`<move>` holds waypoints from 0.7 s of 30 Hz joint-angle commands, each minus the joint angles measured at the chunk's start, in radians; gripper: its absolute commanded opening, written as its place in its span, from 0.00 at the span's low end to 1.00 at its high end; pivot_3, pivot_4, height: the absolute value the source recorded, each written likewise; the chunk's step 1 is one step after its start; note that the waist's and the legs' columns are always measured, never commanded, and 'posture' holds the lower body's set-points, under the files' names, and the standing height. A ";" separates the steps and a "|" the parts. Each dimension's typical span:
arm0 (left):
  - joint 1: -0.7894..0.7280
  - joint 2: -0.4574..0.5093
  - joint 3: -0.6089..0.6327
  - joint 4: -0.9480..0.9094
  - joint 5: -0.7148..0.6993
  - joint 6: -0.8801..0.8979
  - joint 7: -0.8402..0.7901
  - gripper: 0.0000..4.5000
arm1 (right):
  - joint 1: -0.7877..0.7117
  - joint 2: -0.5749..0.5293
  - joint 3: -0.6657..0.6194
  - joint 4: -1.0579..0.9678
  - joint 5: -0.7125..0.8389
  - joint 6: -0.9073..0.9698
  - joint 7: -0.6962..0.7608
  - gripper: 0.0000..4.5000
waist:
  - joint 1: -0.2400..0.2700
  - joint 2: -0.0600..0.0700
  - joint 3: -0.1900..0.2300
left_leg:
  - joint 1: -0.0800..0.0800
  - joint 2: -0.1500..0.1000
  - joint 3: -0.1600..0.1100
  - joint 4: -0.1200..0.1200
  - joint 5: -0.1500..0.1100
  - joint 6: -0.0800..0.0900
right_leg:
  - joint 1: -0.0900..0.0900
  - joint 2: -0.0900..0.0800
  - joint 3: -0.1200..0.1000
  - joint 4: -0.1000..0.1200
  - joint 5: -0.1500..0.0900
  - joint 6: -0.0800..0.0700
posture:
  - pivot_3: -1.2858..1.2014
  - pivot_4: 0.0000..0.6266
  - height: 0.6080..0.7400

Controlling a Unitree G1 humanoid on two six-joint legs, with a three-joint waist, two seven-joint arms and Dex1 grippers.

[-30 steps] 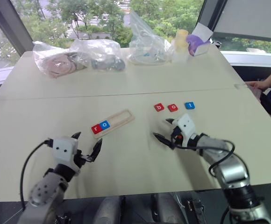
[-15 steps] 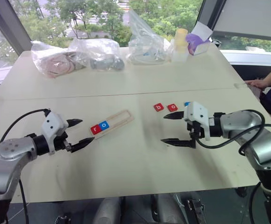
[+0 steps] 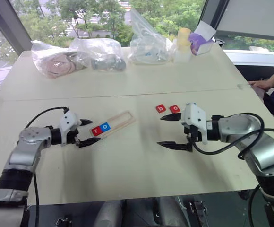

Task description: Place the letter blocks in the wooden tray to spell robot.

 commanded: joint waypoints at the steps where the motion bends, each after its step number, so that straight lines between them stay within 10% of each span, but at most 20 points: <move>1: -0.033 -0.011 -0.001 0.060 0.021 -0.047 -0.017 1.00 | 0.009 -0.003 -0.030 -0.057 0.014 0.013 -0.029 0.98 | 0.000 0.000 0.000 | 0.000 0.000 0.000 0.000 0.000 0.000 | 0.000 0.000 0.000 0.001 0.000 0.000 | 0.52 0.24 1.00; 21: -0.055 -0.083 -0.065 0.241 0.124 -0.185 -0.010 1.00 | 0.022 -0.007 -0.028 -0.089 0.019 0.040 -0.089 0.98 | 0.017 0.003 -0.004 | 0.007 0.000 0.000 0.004 0.001 -0.001 | 0.006 0.001 0.000 0.007 0.000 0.000 | 0.52 0.24 1.00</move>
